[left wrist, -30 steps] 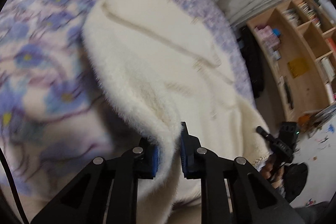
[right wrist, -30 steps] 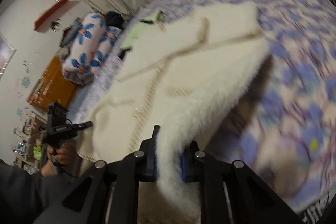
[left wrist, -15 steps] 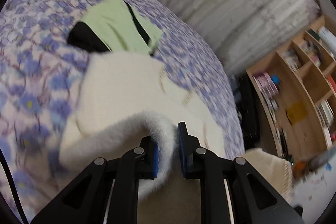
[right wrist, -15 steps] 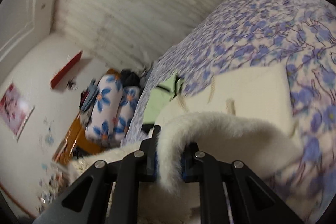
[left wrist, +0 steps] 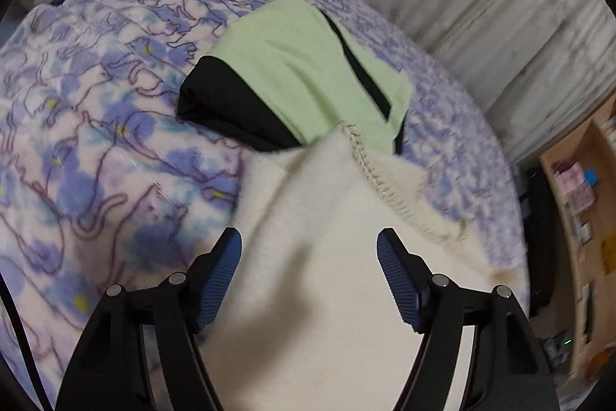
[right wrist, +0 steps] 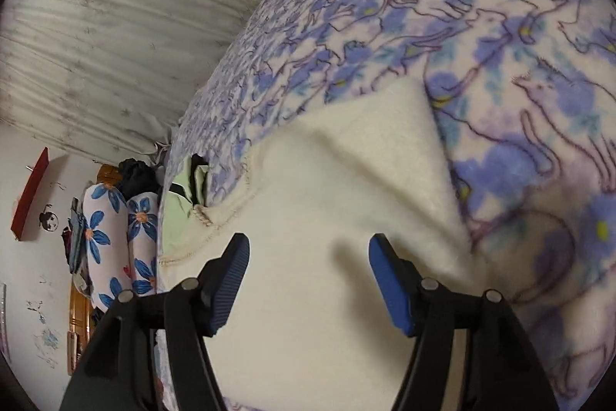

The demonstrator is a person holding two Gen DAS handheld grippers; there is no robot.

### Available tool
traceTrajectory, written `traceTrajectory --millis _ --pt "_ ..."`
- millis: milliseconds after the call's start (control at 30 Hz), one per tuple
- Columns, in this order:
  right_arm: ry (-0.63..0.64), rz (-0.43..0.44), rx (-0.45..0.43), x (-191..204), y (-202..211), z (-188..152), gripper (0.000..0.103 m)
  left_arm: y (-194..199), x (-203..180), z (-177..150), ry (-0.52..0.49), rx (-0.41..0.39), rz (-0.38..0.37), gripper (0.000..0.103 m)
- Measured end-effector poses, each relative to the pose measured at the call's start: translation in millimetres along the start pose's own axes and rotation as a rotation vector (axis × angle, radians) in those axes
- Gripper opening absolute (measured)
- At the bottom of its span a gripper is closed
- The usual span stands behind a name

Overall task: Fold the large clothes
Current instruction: 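Fold the hem up over the collar with both grippers and release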

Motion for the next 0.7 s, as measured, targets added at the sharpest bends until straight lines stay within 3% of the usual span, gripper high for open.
traceTrajectory --millis 433,700 --pt "0.415 -0.245 -0.086 12 -26 33 0.065 -52 -22 -16 -0.389 0.057 0.163 0.071" --pt "0.464 -0.336 -0.058 1 -69 65 0.065 -83 -46 3 -0.549 0.036 0.214 0.071"
Point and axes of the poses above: each gripper's, at about its wrist camera, not at the fingertips, and y roughly against the way its jaws point, x to its left, z to its top, the point moved 8 cm from there along -y, roughly the way its jaws point, and after that the axes turned 7 degrees about -x, right-handed, at the moved point
